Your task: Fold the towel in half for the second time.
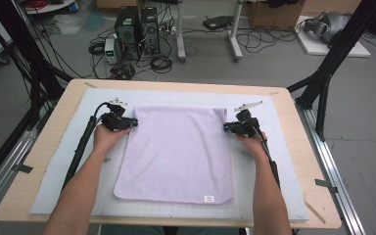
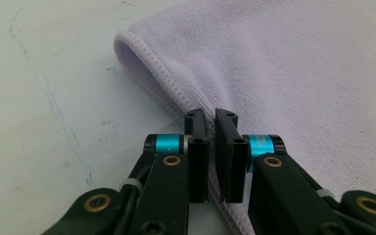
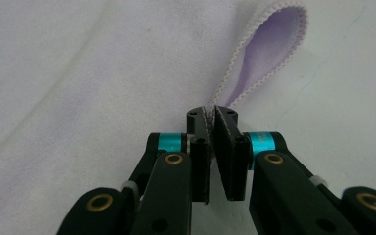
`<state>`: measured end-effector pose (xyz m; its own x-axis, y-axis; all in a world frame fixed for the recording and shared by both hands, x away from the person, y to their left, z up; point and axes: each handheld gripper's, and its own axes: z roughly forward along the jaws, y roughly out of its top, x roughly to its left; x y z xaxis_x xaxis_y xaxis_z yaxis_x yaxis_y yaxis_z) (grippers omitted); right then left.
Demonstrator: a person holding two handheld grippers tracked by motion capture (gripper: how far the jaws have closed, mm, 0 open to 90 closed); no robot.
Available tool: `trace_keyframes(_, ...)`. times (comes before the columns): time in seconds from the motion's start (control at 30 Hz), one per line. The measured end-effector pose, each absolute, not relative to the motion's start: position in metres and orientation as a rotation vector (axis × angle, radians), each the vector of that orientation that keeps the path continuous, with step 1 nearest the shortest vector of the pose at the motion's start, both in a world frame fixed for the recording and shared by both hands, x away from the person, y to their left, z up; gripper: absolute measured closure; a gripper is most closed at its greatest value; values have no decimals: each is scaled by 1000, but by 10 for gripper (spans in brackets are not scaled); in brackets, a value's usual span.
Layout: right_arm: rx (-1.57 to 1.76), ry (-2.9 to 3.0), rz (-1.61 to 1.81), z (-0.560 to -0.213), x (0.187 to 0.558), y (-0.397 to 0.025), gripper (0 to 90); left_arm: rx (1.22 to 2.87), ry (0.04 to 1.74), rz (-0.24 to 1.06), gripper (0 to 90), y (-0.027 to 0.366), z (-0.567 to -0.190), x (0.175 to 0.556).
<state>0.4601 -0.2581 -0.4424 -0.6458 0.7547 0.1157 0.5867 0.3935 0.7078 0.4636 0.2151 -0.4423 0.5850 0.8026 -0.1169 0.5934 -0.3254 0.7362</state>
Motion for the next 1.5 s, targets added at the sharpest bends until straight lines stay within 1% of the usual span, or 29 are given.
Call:
trace_keyframes(0.07, 1175, 2424, 1084, -441, 459, -257, 853, 2049, 1097, 364, 841, 215, -441, 463)
trace_keyframes(0.3, 1169, 2393, 1149, -428, 457, -263, 856, 1981, 1055, 393, 844, 223, -423, 457)
trace_keyframes(0.53, 1078, 2378, 1249, -399, 444, -262, 857, 1920, 964, 432, 845, 225, -401, 435)
trace_keyframes(0.6, 1047, 2385, 1265, -391, 433, -262, 858, 1901, 933, 442, 845, 228, -396, 422)
trace_keyframes(0.63, 1037, 2387, 1309, -388, 426, -263, 858, 1897, 923, 419, 844, 230, -394, 415)
trace_keyframes(0.73, 994, 2420, 1339, -386, 398, -264, 858, 1929, 853, 436, 844, 233, -393, 388)
trace_keyframes(0.77, 977, 2438, 1334, -387, 388, -265, 858, 1932, 852, 407, 844, 237, -396, 376)
trace_keyframes(0.87, 964, 2464, 1324, -397, 359, -271, 858, 1945, 847, 377, 844, 245, -409, 350)
trace_keyframes(0.97, 989, 2524, 1293, -415, 337, -276, 854, 2007, 850, 321, 835, 251, -428, 331)
trace_keyframes(1.0, 987, 2552, 1261, -422, 333, -276, 844, 2039, 856, 299, 817, 251, -433, 328)
trace_keyframes(1.03, 996, 2585, 1235, -428, 332, -276, 801, 2089, 872, 269, 782, 251, -436, 327)
trace_keyframes(1.07, 1006, 2602, 1225, -432, 332, -277, 700, 2102, 872, 270, 687, 252, -436, 327)
trace_keyframes(1.13, 1018, 2591, 1253, -430, 334, -280, 604, 2076, 869, 276, 610, 255, -431, 328)
trace_keyframes(1.17, 1030, 2567, 1268, -425, 336, -282, 537, 2050, 876, 284, 571, 257, -426, 330)
trace_keyframes(1.2, 1048, 2527, 1286, -419, 340, -286, 491, 2040, 879, 291, 531, 258, -422, 331)
trace_keyframes(1.3, 1054, 2487, 1307, -407, 351, -291, 446, 1995, 889, 316, 492, 258, -409, 341)
trace_keyframes(1.37, 1081, 2486, 1298, -400, 364, -290, 409, 1979, 896, 324, 482, 257, -404, 348)
trace_keyframes(1.43, 1083, 2488, 1291, -397, 376, -284, 399, 1971, 918, 329, 478, 254, -401, 361)
trace_keyframes(1.5, 1087, 2512, 1283, -397, 387, -277, 387, 1982, 937, 333, 451, 249, -403, 372)
